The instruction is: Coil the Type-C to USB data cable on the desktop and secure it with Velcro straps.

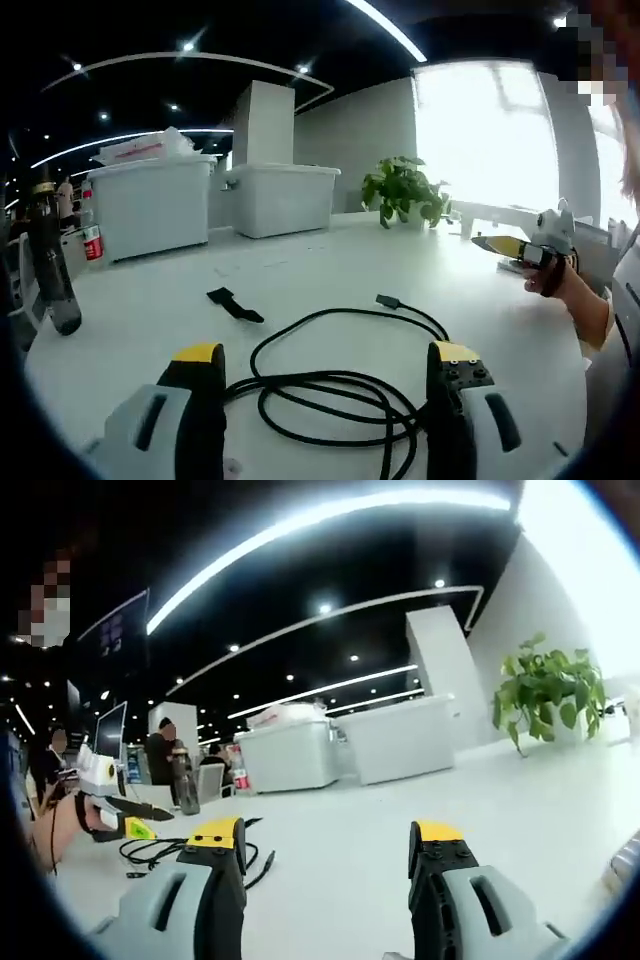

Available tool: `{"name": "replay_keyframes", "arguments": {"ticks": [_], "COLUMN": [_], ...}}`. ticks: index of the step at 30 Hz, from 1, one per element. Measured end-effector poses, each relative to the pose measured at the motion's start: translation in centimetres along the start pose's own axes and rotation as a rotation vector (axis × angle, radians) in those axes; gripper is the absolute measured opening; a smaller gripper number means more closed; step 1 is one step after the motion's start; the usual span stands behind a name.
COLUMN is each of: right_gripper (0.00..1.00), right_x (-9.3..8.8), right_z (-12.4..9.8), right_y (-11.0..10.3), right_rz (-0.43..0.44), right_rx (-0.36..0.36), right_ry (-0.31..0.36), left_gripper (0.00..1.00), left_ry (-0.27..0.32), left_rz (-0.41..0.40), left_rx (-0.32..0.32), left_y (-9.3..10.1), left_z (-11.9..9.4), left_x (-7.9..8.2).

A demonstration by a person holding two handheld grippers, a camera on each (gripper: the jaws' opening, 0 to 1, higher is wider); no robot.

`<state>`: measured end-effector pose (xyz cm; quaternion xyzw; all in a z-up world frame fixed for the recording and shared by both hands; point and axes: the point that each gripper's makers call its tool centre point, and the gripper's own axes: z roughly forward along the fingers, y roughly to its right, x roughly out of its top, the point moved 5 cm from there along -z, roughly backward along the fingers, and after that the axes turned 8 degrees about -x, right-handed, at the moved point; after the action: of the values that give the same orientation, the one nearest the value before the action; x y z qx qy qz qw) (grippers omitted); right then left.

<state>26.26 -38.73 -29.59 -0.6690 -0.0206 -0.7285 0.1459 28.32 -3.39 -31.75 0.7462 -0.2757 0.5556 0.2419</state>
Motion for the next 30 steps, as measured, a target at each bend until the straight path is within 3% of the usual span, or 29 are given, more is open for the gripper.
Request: {"name": "replay_keyframes", "arguments": {"ticks": [3, 7, 8, 10, 15, 18, 22, 23, 30], "right_gripper": [0.64, 0.64, 0.64, 0.64, 0.64, 0.64, 0.64, 0.64, 0.64], "right_x": [0.2, 1.0, 1.3, 2.1, 3.5, 3.6, 3.1, 2.9, 1.9], "right_z": [0.2, 1.0, 1.3, 2.1, 3.5, 3.8, 3.9, 4.0, 4.3], "right_y": [-0.3, -0.8, -1.2, -2.2, -6.4, -8.3, -9.5, -9.6, -9.6], "right_rz": [-0.027, -0.039, -0.044, -0.074, -0.178, -0.18, -0.119, -0.114, -0.142], "right_rx": [0.011, 0.022, 0.028, 0.05, 0.163, 0.217, 0.28, 0.286, 0.294], "right_ry": [-0.009, 0.001, 0.01, 0.032, 0.071, 0.081, 0.06, 0.053, 0.02], "left_gripper": [0.83, 0.83, 0.83, 0.82, 0.81, 0.79, 0.77, 0.76, 0.73], "left_ry": [-0.055, -0.039, -0.047, -0.065, -0.106, -0.157, -0.168, -0.2, -0.25], "left_rz": [0.035, -0.055, -0.039, -0.021, -0.067, -0.044, -0.046, -0.019, -0.029], "left_rx": [0.044, 0.081, 0.074, 0.102, 0.086, 0.121, 0.136, 0.159, 0.138], "left_y": [-1.3, -2.9, -3.0, -3.4, -3.2, -3.5, -3.6, -3.9, -3.6], "left_z": [-0.9, -1.6, -1.6, -1.5, -0.4, -0.1, -0.1, -0.3, 0.2], "left_x": [-0.6, -0.5, -0.6, -0.9, -1.9, -2.5, -2.5, -2.7, -2.7]}}
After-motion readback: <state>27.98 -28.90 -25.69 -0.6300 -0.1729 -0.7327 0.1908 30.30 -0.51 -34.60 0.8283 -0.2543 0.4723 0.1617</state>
